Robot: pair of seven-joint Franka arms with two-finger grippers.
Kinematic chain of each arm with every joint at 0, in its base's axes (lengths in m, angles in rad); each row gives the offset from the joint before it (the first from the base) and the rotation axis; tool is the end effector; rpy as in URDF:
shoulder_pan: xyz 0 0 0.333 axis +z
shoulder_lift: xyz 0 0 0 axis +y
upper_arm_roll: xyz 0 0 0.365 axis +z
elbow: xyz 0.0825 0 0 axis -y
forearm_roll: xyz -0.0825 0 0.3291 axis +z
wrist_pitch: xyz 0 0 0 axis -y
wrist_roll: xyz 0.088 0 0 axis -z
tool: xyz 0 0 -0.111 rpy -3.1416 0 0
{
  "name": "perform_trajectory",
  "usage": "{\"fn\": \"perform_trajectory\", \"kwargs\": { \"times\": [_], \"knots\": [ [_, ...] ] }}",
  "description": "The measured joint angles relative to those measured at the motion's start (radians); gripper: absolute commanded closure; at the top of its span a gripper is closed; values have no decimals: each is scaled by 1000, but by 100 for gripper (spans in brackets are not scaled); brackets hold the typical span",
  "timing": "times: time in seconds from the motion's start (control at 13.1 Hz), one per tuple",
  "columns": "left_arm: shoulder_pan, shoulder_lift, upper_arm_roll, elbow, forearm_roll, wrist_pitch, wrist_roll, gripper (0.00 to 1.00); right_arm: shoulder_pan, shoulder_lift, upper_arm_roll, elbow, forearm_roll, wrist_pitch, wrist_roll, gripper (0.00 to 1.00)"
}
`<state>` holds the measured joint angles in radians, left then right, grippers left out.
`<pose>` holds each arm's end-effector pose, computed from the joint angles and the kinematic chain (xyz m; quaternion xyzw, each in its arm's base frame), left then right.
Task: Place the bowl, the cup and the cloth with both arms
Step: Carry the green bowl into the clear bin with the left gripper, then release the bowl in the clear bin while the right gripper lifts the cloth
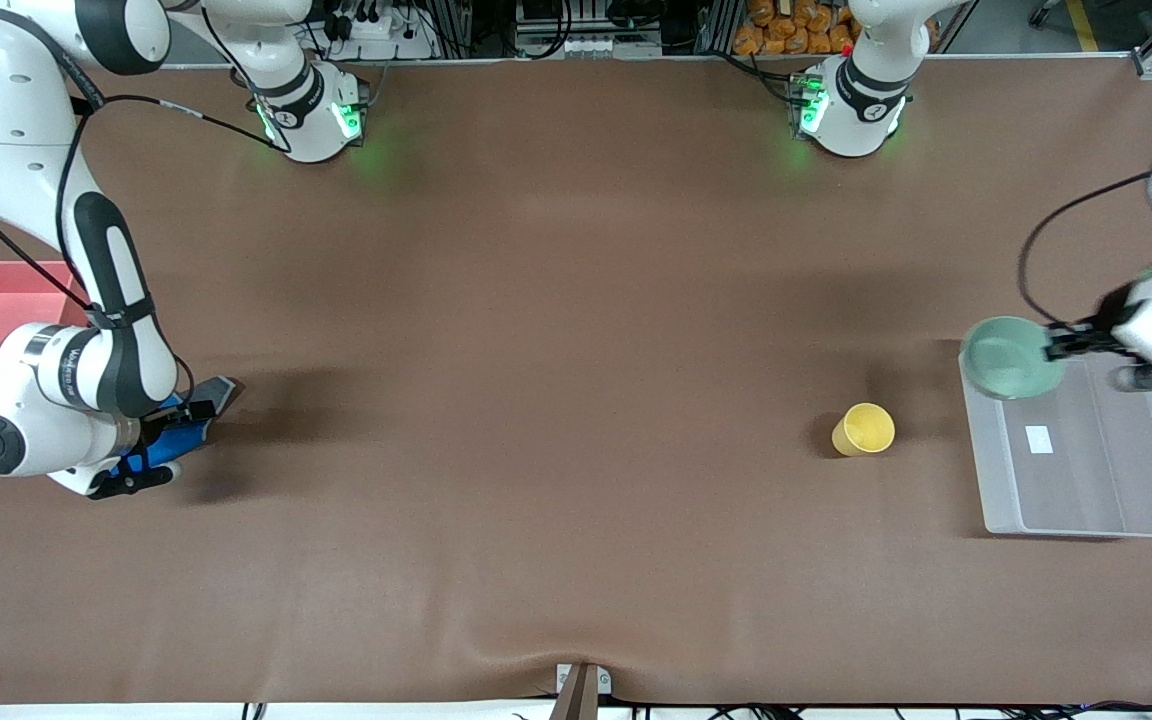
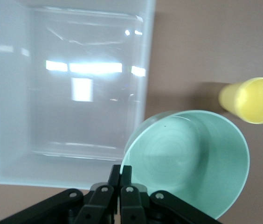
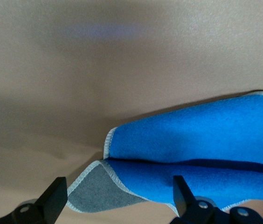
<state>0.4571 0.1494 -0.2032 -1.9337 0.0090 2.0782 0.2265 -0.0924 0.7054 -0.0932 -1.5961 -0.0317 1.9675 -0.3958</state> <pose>0.5310 0.1442 0.4824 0.9999 0.0126 0.0018 0.0110 0.6369 -0.1113 0.2672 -0.9782 -0.1177 0.1708 0.0041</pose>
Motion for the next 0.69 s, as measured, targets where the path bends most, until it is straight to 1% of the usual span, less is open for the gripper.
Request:
{"fn": "perform_trajectory", "kwargs": {
  "times": [0.08, 0.23, 0.46, 0.69],
  "knots": [
    [42, 31, 0, 33, 1, -1, 52, 100, 0, 0, 0, -1, 0, 0, -11, 0],
    [94, 114, 0, 91, 13, 0, 90, 100, 0, 1, 0, -4, 0, 4, -54, 0],
    [111, 243, -1, 159, 21, 16, 91, 100, -3, 13, -2, -13, 0, 40, -107, 0],
    [122, 319, -1, 174, 29, 73, 91, 100, -6, 18, -3, -14, 0, 43, -122, 0]
  ]
}}
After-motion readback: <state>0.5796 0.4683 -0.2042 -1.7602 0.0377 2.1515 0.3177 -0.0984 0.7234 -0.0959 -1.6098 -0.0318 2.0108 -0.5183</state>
